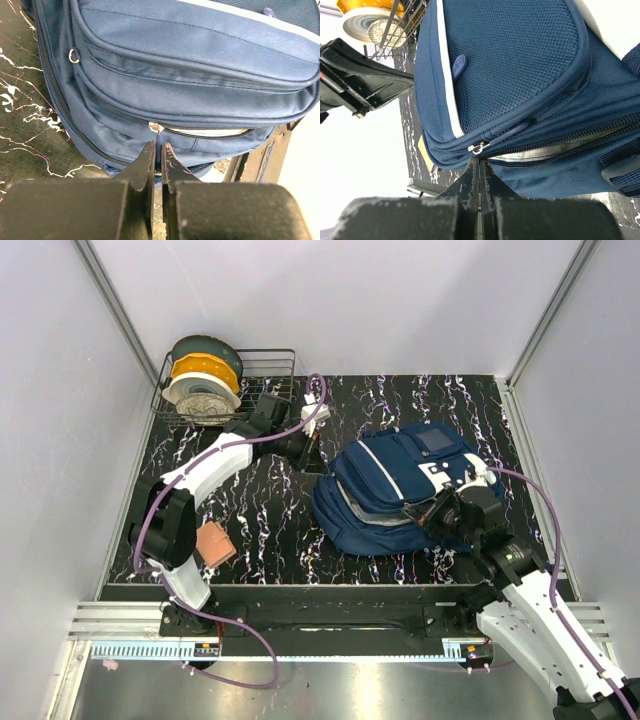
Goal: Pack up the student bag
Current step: Zip the student bag at the center of the board, then unzip the student bag at the center of the board.
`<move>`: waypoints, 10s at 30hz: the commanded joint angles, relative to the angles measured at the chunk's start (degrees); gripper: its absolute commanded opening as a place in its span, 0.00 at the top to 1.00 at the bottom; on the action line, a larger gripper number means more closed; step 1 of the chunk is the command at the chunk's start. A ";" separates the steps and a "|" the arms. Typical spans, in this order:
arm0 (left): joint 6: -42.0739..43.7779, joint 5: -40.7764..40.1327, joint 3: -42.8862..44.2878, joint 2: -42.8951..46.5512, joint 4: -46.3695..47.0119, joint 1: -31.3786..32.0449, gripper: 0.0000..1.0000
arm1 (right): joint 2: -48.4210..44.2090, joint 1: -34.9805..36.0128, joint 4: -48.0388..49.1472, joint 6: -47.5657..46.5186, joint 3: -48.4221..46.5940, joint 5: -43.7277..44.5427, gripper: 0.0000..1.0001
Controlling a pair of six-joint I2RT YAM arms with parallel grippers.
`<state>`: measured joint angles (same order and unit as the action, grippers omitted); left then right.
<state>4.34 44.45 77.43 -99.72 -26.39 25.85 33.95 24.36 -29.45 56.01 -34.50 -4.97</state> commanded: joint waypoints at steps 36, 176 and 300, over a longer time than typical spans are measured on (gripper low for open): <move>-19.63 -13.66 -15.72 16.39 17.51 15.73 1.00 | 21.14 -0.01 -7.66 -28.31 -25.08 -3.91 0.33; -20.32 -41.52 -26.62 25.27 50.85 45.80 0.11 | 51.16 -10.65 6.87 -24.37 -42.06 -10.51 0.30; -36.33 -1.64 -21.80 7.88 42.22 2.37 1.00 | 31.61 -4.76 -0.41 -35.97 -15.42 -15.42 0.43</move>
<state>-33.63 37.34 51.62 -92.03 12.49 27.73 65.23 17.89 -30.85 19.90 -47.31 -21.43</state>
